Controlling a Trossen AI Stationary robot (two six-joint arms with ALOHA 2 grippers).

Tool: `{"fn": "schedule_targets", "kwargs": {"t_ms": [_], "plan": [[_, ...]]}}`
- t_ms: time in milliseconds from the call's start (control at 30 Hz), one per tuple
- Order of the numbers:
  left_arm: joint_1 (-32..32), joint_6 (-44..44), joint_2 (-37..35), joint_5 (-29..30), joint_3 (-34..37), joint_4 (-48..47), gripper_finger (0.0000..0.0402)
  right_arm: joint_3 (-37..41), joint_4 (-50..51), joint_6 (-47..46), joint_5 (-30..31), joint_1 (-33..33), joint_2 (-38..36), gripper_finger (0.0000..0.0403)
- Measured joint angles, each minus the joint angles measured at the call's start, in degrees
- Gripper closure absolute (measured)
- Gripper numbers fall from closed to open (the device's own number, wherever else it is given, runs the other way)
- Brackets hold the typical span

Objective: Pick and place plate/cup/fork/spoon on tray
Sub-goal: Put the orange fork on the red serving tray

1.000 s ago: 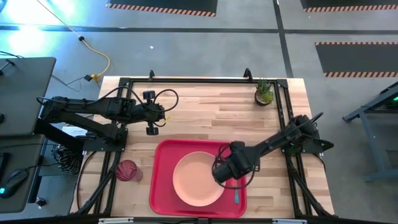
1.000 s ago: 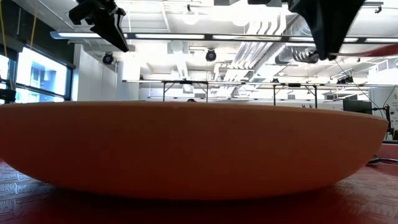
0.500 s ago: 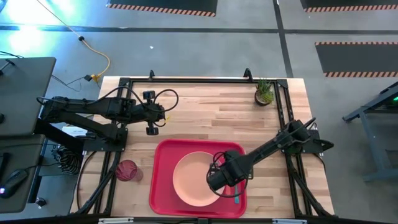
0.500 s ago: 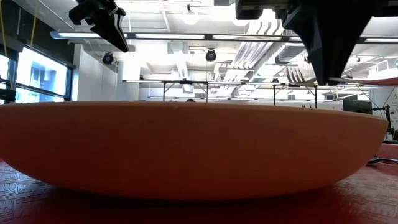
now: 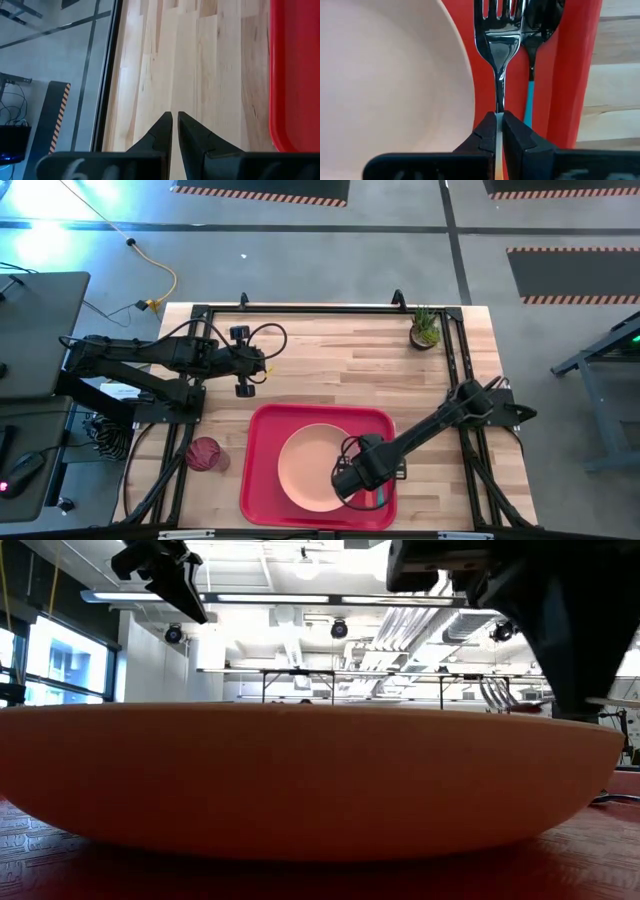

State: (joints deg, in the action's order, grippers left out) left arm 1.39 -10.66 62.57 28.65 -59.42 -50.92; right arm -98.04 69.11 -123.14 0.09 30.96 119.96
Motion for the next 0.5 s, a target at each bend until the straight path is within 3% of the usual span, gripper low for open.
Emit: {"fn": "schedule_targets", "kwargs": {"t_ms": [267,500], "plan": [[0.00,0.00,0.00,0.00,0.00,1.30,0.0383,1.10,-0.86,0.12,0.25,-0.07,0.38,0.0402],[-0.02,0.00,0.00,0.00,0.00,1.25,0.0383,6.06,-8.83,-0.02,-0.77,-0.04,0.38,0.0402]]}}
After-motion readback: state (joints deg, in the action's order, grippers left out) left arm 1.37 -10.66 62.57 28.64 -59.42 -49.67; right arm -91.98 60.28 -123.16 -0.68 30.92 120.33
